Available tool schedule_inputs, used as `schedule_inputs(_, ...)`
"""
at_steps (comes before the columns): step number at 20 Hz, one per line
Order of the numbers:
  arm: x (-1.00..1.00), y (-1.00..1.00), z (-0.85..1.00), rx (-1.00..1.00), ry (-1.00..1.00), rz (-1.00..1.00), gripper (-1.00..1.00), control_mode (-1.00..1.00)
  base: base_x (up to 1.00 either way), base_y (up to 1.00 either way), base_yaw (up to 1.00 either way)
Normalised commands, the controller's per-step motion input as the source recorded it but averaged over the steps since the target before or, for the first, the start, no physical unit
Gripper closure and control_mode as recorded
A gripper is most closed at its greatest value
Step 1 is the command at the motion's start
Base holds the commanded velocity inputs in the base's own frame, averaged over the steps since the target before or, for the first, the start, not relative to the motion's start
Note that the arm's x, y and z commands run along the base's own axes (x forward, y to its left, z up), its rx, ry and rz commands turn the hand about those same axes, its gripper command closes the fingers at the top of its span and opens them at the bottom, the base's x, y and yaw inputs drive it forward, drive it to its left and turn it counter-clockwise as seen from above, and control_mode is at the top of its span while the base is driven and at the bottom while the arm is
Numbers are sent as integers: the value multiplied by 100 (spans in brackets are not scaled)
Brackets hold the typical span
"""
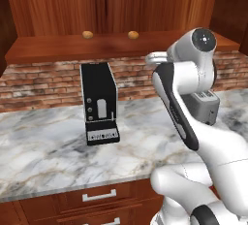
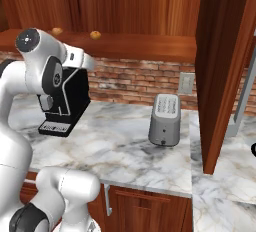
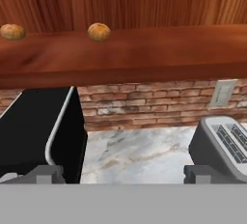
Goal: Pick the tangerines from the cabinet and place them in one bowl. Pick the broccoli from the sink and place it in the other bowl.
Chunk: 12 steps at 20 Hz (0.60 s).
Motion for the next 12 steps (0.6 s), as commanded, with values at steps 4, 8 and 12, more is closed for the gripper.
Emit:
schedule_inputs(4, 9, 0, 39, 1, -4, 0, -100, -100, 0, 0, 0)
schedule_inputs(8, 35, -1, 33, 0, 5, 7, -100, -100, 0, 0, 0)
schedule_inputs(12, 32, -5, 21, 0, 0, 14, -100, -100, 0, 0, 0)
